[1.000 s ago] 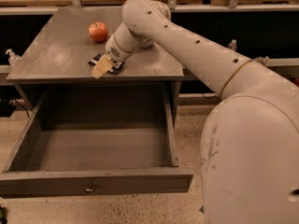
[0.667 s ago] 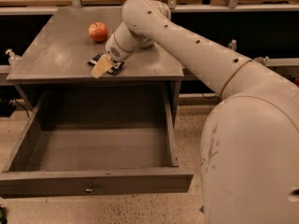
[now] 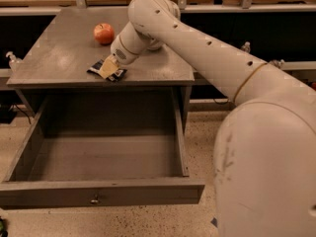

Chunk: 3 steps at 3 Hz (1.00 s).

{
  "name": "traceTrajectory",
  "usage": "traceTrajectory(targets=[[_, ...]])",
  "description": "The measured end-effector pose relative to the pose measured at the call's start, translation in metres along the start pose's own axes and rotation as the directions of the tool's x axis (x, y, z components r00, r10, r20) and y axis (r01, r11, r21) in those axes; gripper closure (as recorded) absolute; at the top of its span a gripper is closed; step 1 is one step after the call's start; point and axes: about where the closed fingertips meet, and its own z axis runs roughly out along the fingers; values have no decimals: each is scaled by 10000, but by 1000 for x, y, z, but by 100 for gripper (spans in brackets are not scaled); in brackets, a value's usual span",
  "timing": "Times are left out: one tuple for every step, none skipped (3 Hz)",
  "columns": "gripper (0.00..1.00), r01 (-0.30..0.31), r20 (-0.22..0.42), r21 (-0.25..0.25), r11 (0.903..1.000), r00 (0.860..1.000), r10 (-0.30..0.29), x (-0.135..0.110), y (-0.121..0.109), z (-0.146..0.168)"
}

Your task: Place rxbar blueberry into top drawer

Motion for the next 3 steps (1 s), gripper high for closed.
traceTrajectory(targets=[[100,1399,1448,-439,9892,9806,-1323,-7,49,-66],[100,2311,2946,-602,9711,9336,-2039,-17,87,-131],[100,2589,3176,-48,9659,9163,-2440,4,74,-161]])
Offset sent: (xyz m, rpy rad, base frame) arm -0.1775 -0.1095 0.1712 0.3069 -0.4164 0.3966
